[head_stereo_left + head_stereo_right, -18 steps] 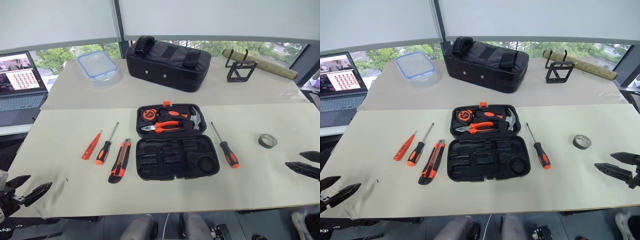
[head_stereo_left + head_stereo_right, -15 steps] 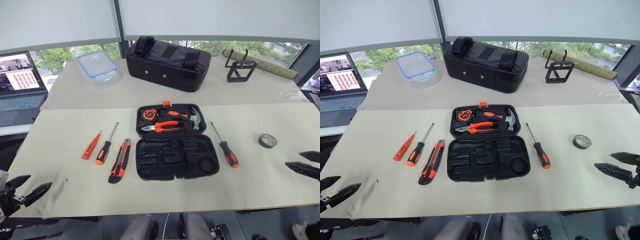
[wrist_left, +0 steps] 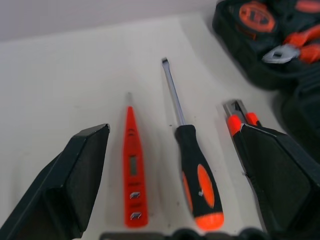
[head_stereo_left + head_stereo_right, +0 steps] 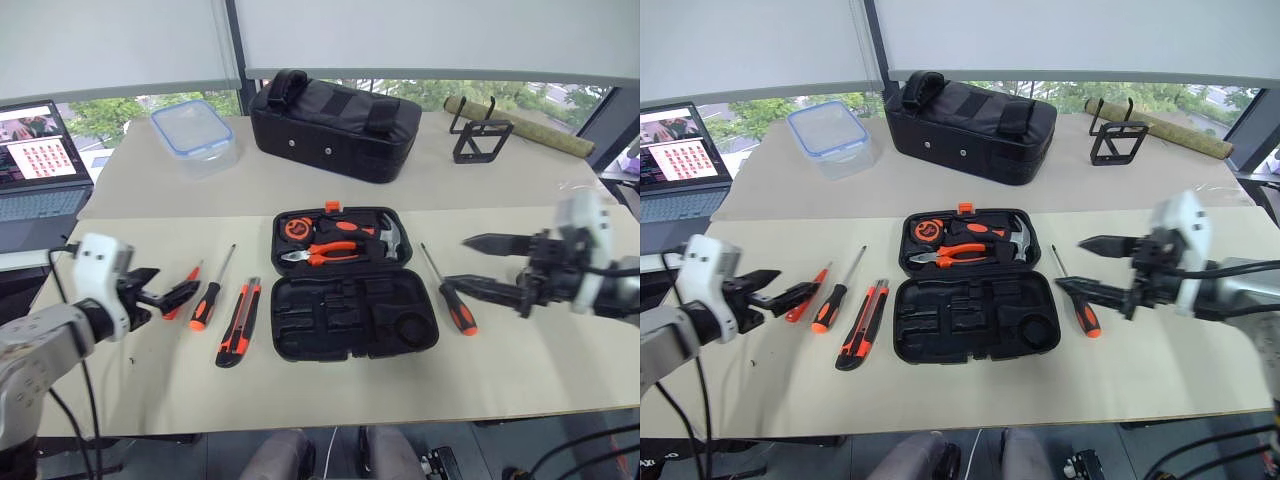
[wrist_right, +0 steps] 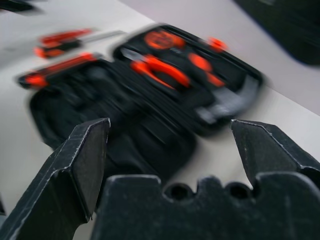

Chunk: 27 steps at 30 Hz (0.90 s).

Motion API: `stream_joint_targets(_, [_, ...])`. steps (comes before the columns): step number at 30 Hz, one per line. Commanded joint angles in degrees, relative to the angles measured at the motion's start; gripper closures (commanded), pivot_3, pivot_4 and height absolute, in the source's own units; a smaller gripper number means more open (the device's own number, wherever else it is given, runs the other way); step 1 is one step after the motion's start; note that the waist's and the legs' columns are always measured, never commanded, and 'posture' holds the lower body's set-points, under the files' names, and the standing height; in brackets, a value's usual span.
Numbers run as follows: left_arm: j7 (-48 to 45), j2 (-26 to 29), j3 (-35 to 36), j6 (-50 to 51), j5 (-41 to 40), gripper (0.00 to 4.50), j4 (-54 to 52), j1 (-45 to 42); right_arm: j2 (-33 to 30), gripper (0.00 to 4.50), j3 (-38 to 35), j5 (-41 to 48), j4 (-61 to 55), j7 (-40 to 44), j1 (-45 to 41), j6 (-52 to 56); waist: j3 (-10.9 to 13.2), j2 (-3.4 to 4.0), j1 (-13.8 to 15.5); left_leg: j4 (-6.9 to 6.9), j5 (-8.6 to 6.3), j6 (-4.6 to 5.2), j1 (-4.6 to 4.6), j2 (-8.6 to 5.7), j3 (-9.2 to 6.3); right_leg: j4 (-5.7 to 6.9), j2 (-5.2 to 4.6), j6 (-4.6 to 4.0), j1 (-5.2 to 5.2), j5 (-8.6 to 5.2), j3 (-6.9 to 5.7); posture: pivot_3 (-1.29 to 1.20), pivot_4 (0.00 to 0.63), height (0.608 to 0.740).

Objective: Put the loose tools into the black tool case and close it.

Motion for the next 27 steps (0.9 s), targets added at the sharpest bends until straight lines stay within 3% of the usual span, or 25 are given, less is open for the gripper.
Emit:
stream_joint_targets(1, [2.5, 1.4, -3.9, 3.1, 2.9, 0.00, 1.8, -3.0, 0.3, 0.03, 2.0, 1.4, -3.1, 1.5, -3.3, -2.1, 0.0, -0.01, 0.1, 0.00, 0.00, 0.00, -0.02, 0.00, -0.01, 0.01, 0.02, 0.00, -0.05, 0.00, -0.02, 0.00, 0.150, 0.716])
stream_joint_targets(7, [4.4, -1.7, -8.9, 5.1, 4.7, 0.00, 3.6, -5.9, 1.1, 0.03, 5.6, 0.7, -3.8, 3.0, -6.4, -4.1, 0.0, -0.01, 0.4, 0.03, 0.01, -0.01, -0.04, 0.00, -0.05, -0.04, 0.10, 0.00, 0.00, 0.00, -0.13, 0.00, 0.150, 0.716])
stream_joint_targets(10, [3.6, -0.3, -12.8, 2.6, 7.8, 0.68, 3.3, -3.8, 1.1, 0.00, 5.7, 2.4, -5.4, 3.3, -7.3, -3.5, 0.0, 0.00, 0.4, 0.05, 0.01, -0.01, -0.02, 0.00, -0.04, -0.02, 0.04, 0.00, 0.02, 0.00, -0.11, 0.00, 0.150, 0.716])
stream_joint_targets(14, [2.3, 0.3, -15.3, -0.2, 10.4, 2.27, 4.4, -1.0, 1.9, 0.00, 5.8, 3.0, -5.8, 2.0, -7.9, -3.2, 0.0, 0.07, 0.3, 0.01, 0.01, -0.01, 0.04, 0.01, -0.04, -0.01, 0.00, 0.00, 0.04, 0.00, -0.07, 0.00, 0.150, 0.716])
stream_joint_targets(18, [1.6, 0.6, -16.2, -2.2, 12.4, 3.56, 5.9, -1.0, 2.0, 0.00, 6.4, 2.1, -5.9, 1.7, -7.3, -3.9, -0.1, 0.10, 0.1, 0.01, 0.04, -0.07, 0.06, 0.05, -0.03, 0.03, 0.02, -0.03, 0.04, 0.00, -0.04, 0.00, 0.150, 0.716])
stream_joint_targets(25, [-1.4, -0.9, -11.3, -3.9, 10.0, 3.56, 8.7, -7.1, 0.3, 0.00, 5.1, 0.3, -5.2, 2.2, -4.9, -5.1, 0.0, 0.08, 0.2, 0.03, 0.06, -0.09, 0.05, 0.02, -0.03, 0.16, 0.02, -0.03, 0.01, 0.00, -0.01, 0.00, 0.150, 0.716])
stream_joint_targets(27, [-6.5, -0.3, -9.8, -5.8, 6.2, 3.56, 8.0, -11.3, -0.8, 0.00, 4.4, -1.3, -4.1, 2.7, -3.6, -6.0, 0.0, -0.04, 0.4, 0.07, 0.06, -0.10, -0.03, 0.00, -0.04, 0.28, 0.02, -0.03, -0.12, 0.00, -0.01, 0.00, 0.150, 0.716])
